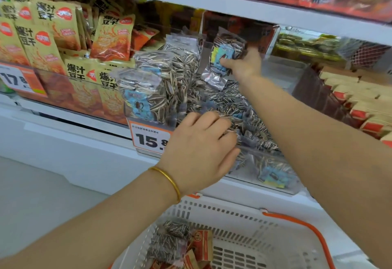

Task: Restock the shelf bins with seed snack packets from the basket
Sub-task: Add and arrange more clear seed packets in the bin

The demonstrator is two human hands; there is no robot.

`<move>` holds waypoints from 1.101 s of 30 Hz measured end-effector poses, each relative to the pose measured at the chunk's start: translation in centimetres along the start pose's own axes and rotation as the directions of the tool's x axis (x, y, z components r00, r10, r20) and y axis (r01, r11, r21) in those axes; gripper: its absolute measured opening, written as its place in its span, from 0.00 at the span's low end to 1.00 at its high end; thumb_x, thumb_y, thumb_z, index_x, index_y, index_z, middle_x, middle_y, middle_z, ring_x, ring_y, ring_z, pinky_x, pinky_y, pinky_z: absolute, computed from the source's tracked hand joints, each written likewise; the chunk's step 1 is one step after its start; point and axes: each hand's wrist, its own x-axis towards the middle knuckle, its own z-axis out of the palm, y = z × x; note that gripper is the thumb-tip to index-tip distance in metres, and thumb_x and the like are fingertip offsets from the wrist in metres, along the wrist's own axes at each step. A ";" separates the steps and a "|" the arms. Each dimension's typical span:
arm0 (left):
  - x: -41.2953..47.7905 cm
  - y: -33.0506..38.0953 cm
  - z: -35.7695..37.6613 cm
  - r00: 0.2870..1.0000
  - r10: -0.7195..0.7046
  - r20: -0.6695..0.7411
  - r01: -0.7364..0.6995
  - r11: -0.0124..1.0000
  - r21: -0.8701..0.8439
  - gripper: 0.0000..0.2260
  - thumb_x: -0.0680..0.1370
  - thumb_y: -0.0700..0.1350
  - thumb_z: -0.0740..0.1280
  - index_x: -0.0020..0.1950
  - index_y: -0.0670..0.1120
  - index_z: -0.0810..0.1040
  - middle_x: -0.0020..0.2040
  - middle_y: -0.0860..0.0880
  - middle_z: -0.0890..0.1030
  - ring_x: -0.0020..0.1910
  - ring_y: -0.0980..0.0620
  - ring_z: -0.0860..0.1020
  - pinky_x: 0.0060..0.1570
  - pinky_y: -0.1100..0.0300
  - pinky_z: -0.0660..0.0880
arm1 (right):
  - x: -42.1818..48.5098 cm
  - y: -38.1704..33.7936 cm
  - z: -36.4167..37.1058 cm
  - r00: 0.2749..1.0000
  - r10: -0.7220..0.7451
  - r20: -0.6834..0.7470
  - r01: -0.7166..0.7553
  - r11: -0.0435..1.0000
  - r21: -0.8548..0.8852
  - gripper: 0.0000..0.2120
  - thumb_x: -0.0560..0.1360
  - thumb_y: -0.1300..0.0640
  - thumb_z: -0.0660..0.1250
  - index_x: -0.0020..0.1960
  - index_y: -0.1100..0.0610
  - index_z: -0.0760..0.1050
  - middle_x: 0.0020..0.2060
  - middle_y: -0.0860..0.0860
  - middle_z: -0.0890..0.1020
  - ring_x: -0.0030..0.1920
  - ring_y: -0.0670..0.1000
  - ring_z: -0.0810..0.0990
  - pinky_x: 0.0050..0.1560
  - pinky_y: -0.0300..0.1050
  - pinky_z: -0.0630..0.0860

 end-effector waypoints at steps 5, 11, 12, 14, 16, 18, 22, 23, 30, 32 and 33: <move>0.1 -0.1 0.1 1.000 -0.009 -0.004 0.009 1.000 -0.023 0.16 0.78 0.52 0.55 0.47 0.46 0.80 0.50 0.48 0.79 0.51 0.44 0.75 0.45 0.50 0.68 | 1.8 1.4 2.2 0.998 -0.025 -0.064 0.009 0.970 -0.242 0.29 0.70 0.58 0.74 0.64 0.64 0.64 0.63 0.59 0.74 0.64 0.56 0.73 0.63 0.44 0.69; -0.1 0.0 -0.1 1.000 -0.018 0.014 0.019 0.998 -0.062 0.16 0.78 0.51 0.55 0.46 0.46 0.79 0.51 0.47 0.79 0.51 0.44 0.75 0.44 0.49 0.71 | 1.9 2.2 3.3 0.992 -0.095 -0.083 0.062 0.941 -0.331 0.22 0.72 0.58 0.72 0.61 0.64 0.66 0.59 0.59 0.74 0.59 0.56 0.75 0.60 0.46 0.71; -0.2 0.0 -0.2 1.000 -0.019 0.013 0.020 0.998 -0.067 0.16 0.78 0.51 0.55 0.47 0.46 0.79 0.51 0.47 0.79 0.51 0.44 0.75 0.44 0.49 0.71 | 1.7 2.2 3.4 0.992 -0.088 -0.087 0.053 0.939 -0.340 0.23 0.73 0.58 0.71 0.61 0.64 0.66 0.60 0.59 0.74 0.60 0.56 0.74 0.60 0.46 0.71; -0.3 0.0 -0.2 1.000 -0.021 0.010 0.022 0.997 -0.071 0.16 0.78 0.51 0.55 0.47 0.45 0.80 0.51 0.47 0.79 0.51 0.44 0.75 0.44 0.49 0.71 | 1.6 2.3 3.4 0.994 -0.060 -0.090 0.027 0.943 -0.331 0.23 0.73 0.58 0.71 0.62 0.65 0.65 0.62 0.59 0.73 0.61 0.57 0.74 0.61 0.46 0.70; -0.3 0.0 -0.3 1.000 -0.020 0.009 0.020 0.997 -0.071 0.16 0.78 0.52 0.55 0.47 0.45 0.79 0.51 0.47 0.79 0.51 0.43 0.75 0.44 0.49 0.71 | 1.6 2.2 3.3 0.994 -0.061 -0.093 0.026 0.941 -0.337 0.24 0.72 0.58 0.72 0.62 0.65 0.65 0.62 0.59 0.73 0.61 0.57 0.74 0.61 0.46 0.70; -0.3 0.0 -0.3 1.000 -0.018 0.010 0.019 0.997 -0.072 0.16 0.78 0.52 0.55 0.48 0.45 0.79 0.52 0.47 0.79 0.51 0.43 0.75 0.45 0.49 0.71 | 1.6 2.2 3.1 0.994 -0.064 -0.088 0.030 0.937 -0.347 0.25 0.72 0.57 0.73 0.62 0.65 0.65 0.61 0.59 0.73 0.61 0.56 0.74 0.60 0.46 0.71; -0.4 0.1 -0.3 1.000 -0.010 0.028 0.012 0.998 -0.068 0.16 0.77 0.51 0.55 0.50 0.46 0.79 0.52 0.46 0.78 0.51 0.44 0.75 0.45 0.50 0.71 | 1.7 2.2 2.6 0.997 -0.041 -0.069 0.016 0.944 -0.330 0.27 0.70 0.56 0.74 0.61 0.64 0.65 0.61 0.59 0.73 0.61 0.57 0.74 0.60 0.47 0.71; -0.5 0.1 -0.4 1.000 -0.006 0.030 0.008 0.998 -0.064 0.15 0.78 0.51 0.55 0.51 0.46 0.79 0.52 0.46 0.78 0.51 0.44 0.75 0.45 0.50 0.71 | 1.7 2.3 2.4 0.997 -0.038 -0.064 0.015 0.947 -0.321 0.26 0.70 0.56 0.75 0.60 0.64 0.65 0.61 0.59 0.73 0.61 0.57 0.74 0.60 0.48 0.71; -1.0 0.5 -0.9 0.997 0.028 -0.076 -0.033 0.998 -0.060 0.14 0.77 0.47 0.58 0.57 0.45 0.78 0.57 0.45 0.78 0.54 0.43 0.75 0.50 0.50 0.69 | -0.7 1.1 0.4 0.997 -0.071 0.000 0.069 0.959 -0.276 0.19 0.72 0.58 0.72 0.57 0.61 0.67 0.57 0.57 0.74 0.57 0.55 0.75 0.55 0.44 0.72; -1.9 1.1 -1.8 0.990 0.064 -0.125 -0.073 0.995 -0.070 0.12 0.76 0.44 0.61 0.56 0.44 0.79 0.55 0.44 0.79 0.51 0.43 0.76 0.48 0.50 0.70 | -3.6 -0.3 -1.1 0.990 -0.128 0.056 0.138 0.963 -0.230 0.14 0.73 0.60 0.71 0.53 0.58 0.68 0.49 0.52 0.74 0.53 0.53 0.76 0.56 0.47 0.76; -2.4 1.5 -2.4 0.986 0.090 -0.143 -0.102 0.992 -0.079 0.11 0.75 0.42 0.62 0.54 0.43 0.79 0.53 0.44 0.79 0.49 0.43 0.76 0.46 0.50 0.70 | -5.8 -1.0 -2.2 0.981 -0.171 0.093 0.185 0.967 -0.176 0.12 0.73 0.62 0.70 0.50 0.57 0.68 0.45 0.49 0.73 0.50 0.52 0.76 0.53 0.50 0.77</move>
